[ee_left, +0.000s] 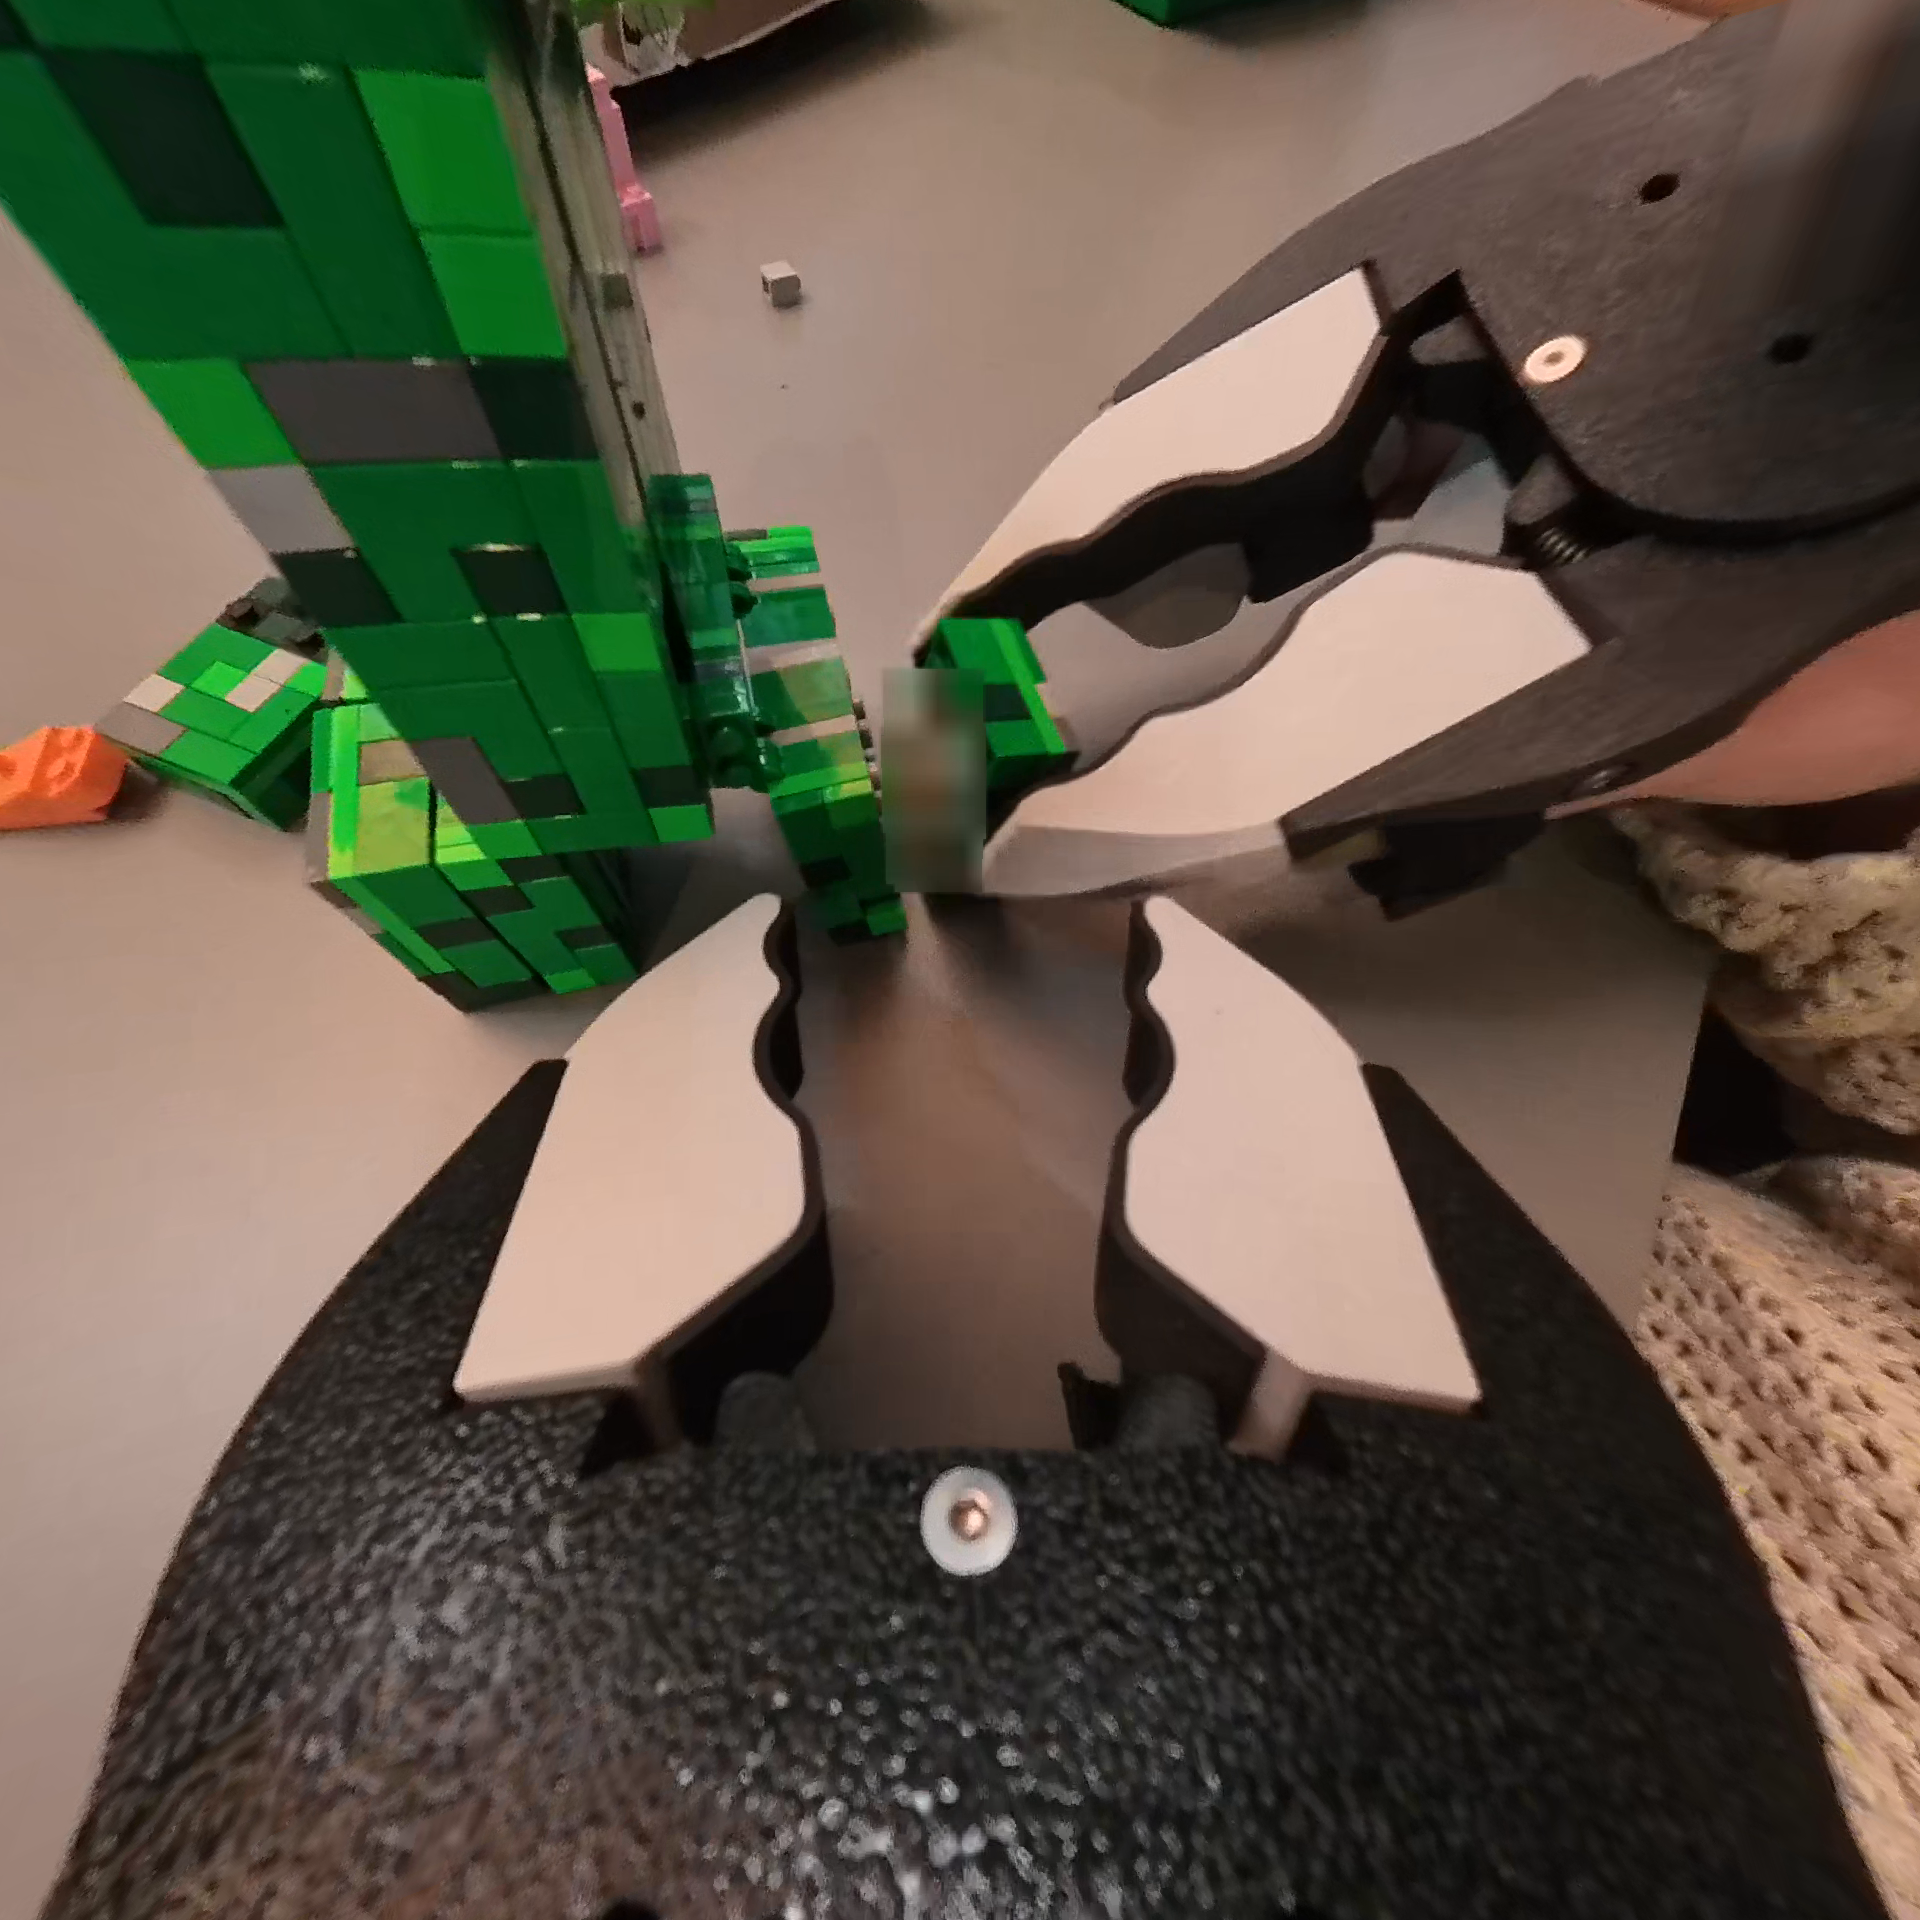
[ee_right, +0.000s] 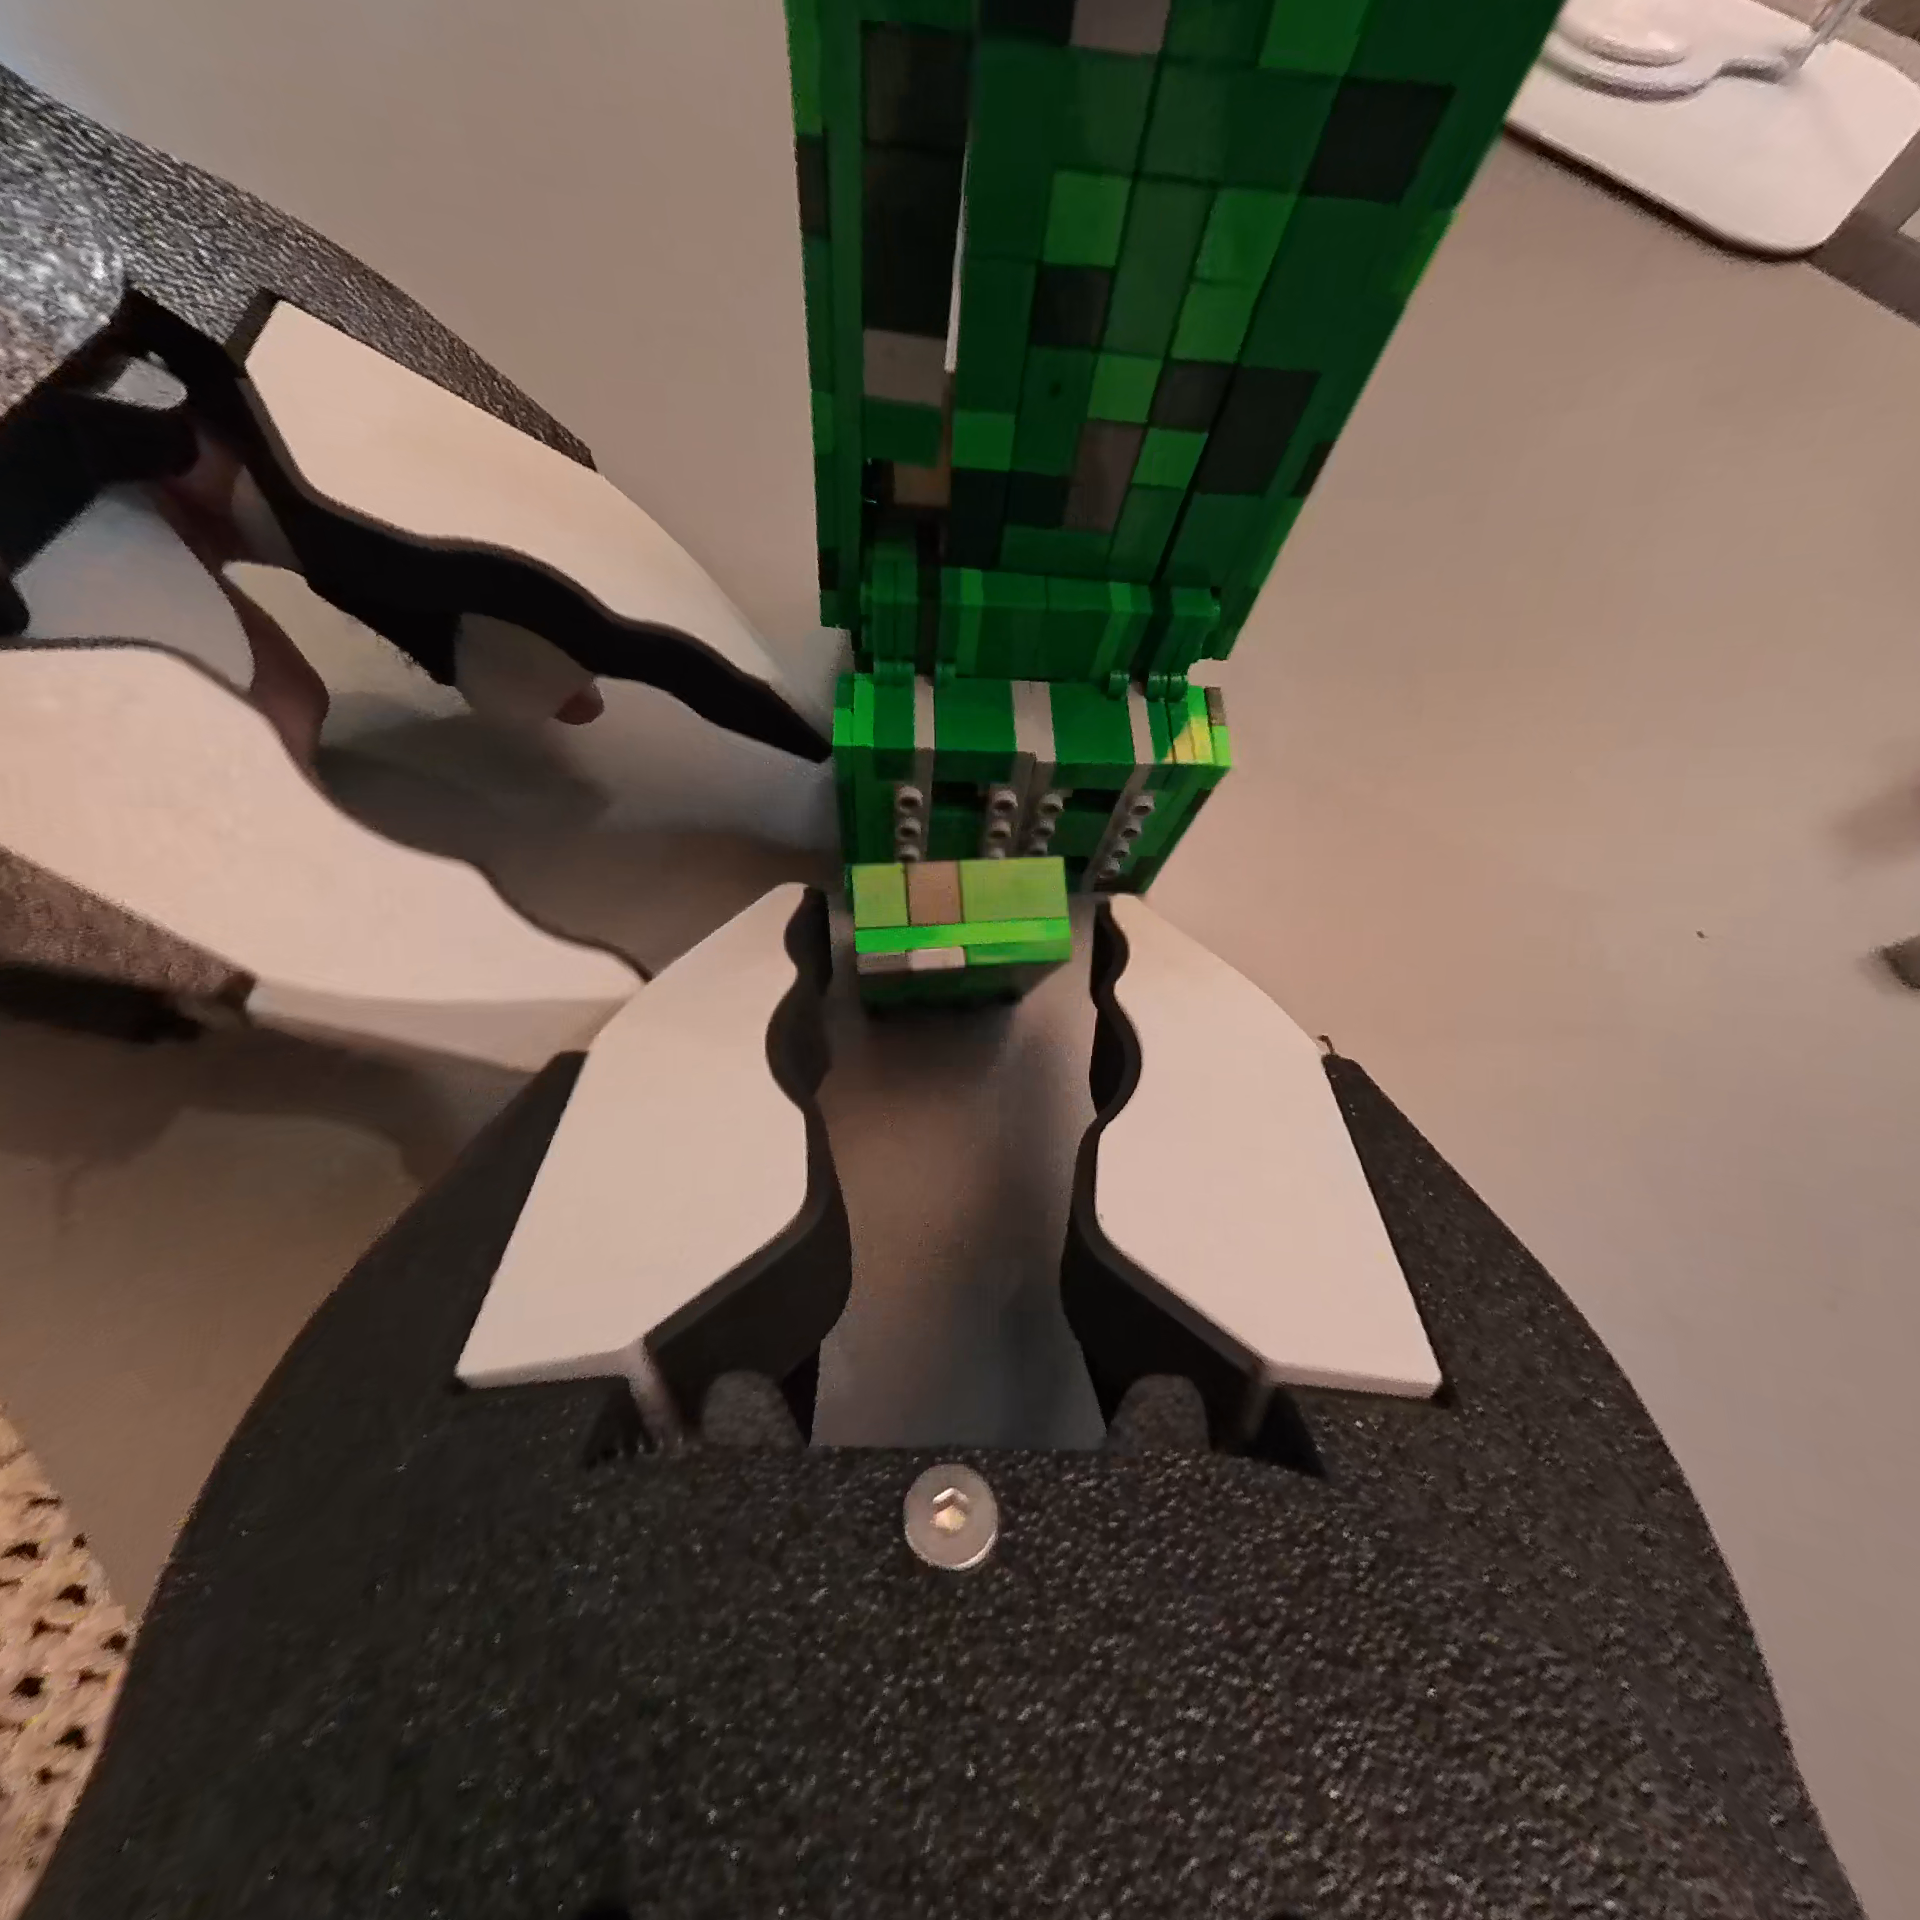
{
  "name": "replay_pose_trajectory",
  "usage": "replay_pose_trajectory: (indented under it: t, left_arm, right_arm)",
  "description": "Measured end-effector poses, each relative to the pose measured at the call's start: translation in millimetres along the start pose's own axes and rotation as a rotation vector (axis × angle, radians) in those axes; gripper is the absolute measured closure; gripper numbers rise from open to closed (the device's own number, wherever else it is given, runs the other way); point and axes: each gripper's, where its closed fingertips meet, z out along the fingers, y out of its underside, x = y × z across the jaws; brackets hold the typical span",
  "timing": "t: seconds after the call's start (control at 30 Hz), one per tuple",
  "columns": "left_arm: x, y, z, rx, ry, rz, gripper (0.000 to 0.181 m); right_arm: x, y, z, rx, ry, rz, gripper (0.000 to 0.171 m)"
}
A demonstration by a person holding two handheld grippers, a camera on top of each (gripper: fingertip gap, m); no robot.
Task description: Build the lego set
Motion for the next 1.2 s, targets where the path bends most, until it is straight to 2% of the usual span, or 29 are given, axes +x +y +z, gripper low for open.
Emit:
replay_pose_trajectory:
  t: [0.2,0.37,0.53,0.67,1.2]
  left_arm:
    - [-1,0,0,0.002,0.004,-0.013,0.123]
    - [-1,0,3,-0.013,-0.015,0.002,0.123]
    - [-3,-3,8,-0.011,-0.055,0.001,0.119]
    - [-10,-8,7,0.026,-0.098,-0.028,0.116]
    - [-17,-8,10,0.013,-0.121,-0.107,0.135]
  right_arm:
    - [9,14,-12,-0.003,-0.068,-0.028,0.128]
    - [2,19,-12,-0.011,-0.152,-0.048,0.145]
    - [-3,16,-4,-0.018,-0.154,-0.091,0.152]
    - [-5,15,-1,-0.021,-0.159,-0.102,0.153]
    - [-7,12,0,-0.001,-0.142,-0.113,0.153]
